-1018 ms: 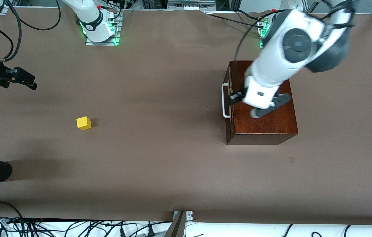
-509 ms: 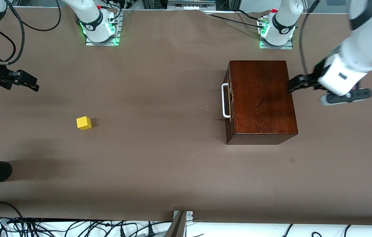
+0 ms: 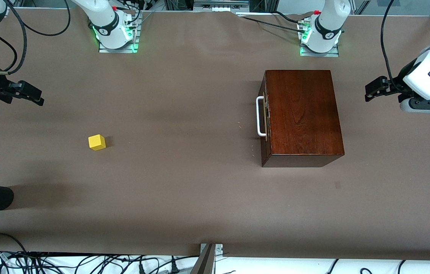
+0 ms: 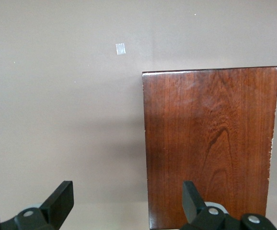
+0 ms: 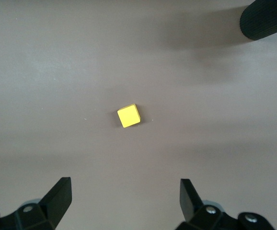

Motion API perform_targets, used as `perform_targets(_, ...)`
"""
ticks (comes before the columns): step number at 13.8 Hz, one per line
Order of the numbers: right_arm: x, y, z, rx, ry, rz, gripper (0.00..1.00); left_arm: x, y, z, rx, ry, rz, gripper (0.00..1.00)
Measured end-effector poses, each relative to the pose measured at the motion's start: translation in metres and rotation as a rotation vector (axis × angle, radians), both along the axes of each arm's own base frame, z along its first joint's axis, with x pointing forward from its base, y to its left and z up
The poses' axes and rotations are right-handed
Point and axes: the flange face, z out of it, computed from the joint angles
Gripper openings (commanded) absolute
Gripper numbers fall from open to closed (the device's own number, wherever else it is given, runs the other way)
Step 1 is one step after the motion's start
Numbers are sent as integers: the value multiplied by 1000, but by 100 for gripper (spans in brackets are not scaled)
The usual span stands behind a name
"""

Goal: Open drawer, take yellow block, close drawer

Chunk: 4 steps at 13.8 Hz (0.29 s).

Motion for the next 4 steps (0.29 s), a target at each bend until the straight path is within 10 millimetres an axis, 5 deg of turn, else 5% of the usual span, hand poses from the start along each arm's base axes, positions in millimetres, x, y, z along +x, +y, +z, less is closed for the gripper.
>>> perform_targets(4,0,-1,1,0,-1,-3,100,-1,11,4,-3,-7,0,100)
